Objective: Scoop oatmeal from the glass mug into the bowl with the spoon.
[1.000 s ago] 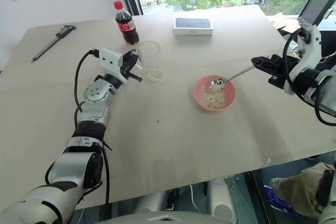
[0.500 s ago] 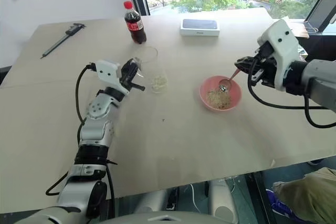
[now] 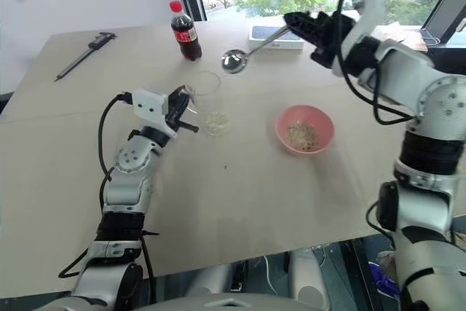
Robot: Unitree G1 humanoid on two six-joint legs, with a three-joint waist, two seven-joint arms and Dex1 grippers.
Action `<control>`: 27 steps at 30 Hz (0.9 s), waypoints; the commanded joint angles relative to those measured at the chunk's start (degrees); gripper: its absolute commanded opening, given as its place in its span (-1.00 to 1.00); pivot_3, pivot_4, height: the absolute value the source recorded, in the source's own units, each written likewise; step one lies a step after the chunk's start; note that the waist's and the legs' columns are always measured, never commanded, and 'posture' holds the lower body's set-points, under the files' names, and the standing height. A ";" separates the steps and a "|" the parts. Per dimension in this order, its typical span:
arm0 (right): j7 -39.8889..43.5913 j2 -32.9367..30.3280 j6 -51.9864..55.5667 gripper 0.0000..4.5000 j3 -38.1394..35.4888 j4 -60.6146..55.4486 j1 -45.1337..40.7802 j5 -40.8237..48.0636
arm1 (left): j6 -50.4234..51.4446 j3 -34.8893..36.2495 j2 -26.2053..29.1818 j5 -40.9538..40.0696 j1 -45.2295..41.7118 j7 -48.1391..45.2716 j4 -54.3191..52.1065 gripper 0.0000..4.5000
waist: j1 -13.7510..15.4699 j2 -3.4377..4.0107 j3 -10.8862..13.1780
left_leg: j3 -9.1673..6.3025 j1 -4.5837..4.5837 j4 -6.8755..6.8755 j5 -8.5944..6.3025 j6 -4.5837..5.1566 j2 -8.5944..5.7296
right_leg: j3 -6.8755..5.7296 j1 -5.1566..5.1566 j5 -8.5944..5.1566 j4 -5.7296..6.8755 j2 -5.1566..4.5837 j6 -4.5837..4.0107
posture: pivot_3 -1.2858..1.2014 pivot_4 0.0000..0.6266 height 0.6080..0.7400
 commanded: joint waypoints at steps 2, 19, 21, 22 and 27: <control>-0.04 3.17 0.28 -1.00 1.36 1.00 -3.92 1.95 | -0.67 0.18 0.63 0.75 0.83 0.76 -4.31 -0.94 | -0.07 0.00 0.00 | 0.00 -0.05 0.00 0.00 0.00 -0.02 | 0.00 -0.06 0.00 0.02 0.00 0.00 | 0.03 -0.52 1.00; 18.27 7.64 -2.02 -0.43 14.82 2.34 -6.52 -23.65 | -3.92 0.84 -0.41 2.73 3.59 3.00 -3.31 -1.00 | -0.40 0.03 -0.01 | -0.01 -0.02 0.00 0.00 0.00 -0.01 | -0.03 -0.07 0.00 0.02 0.05 0.00 | 0.03 -0.52 1.00; 17.81 8.52 -3.52 -0.15 13.57 3.12 -6.92 -25.63 | -4.44 0.88 -0.45 2.75 3.73 3.18 -2.68 -1.00 | -0.40 0.03 -0.01 | -0.01 -0.02 0.00 0.00 0.00 -0.01 | -0.03 -0.07 0.00 0.03 0.05 0.00 | 0.03 -0.52 1.00; 17.66 8.79 -4.36 0.01 12.84 3.72 -7.10 -26.89 | -4.74 0.92 -0.45 2.71 3.80 3.22 -2.34 -1.00 | -0.39 0.03 -0.01 | -0.01 -0.02 0.00 0.00 0.00 -0.01 | -0.03 -0.08 0.00 0.04 0.05 0.00 | 0.03 -0.52 1.00; 18.54 8.67 -6.31 0.01 10.82 5.08 -7.14 -31.61 | -5.82 1.15 -0.37 2.49 3.66 3.08 -1.02 -1.00 | -0.31 0.03 -0.01 | -0.04 -0.02 0.00 0.00 -0.01 -0.04 | -0.06 -0.07 0.00 0.03 0.04 0.00 | 0.03 -0.52 1.00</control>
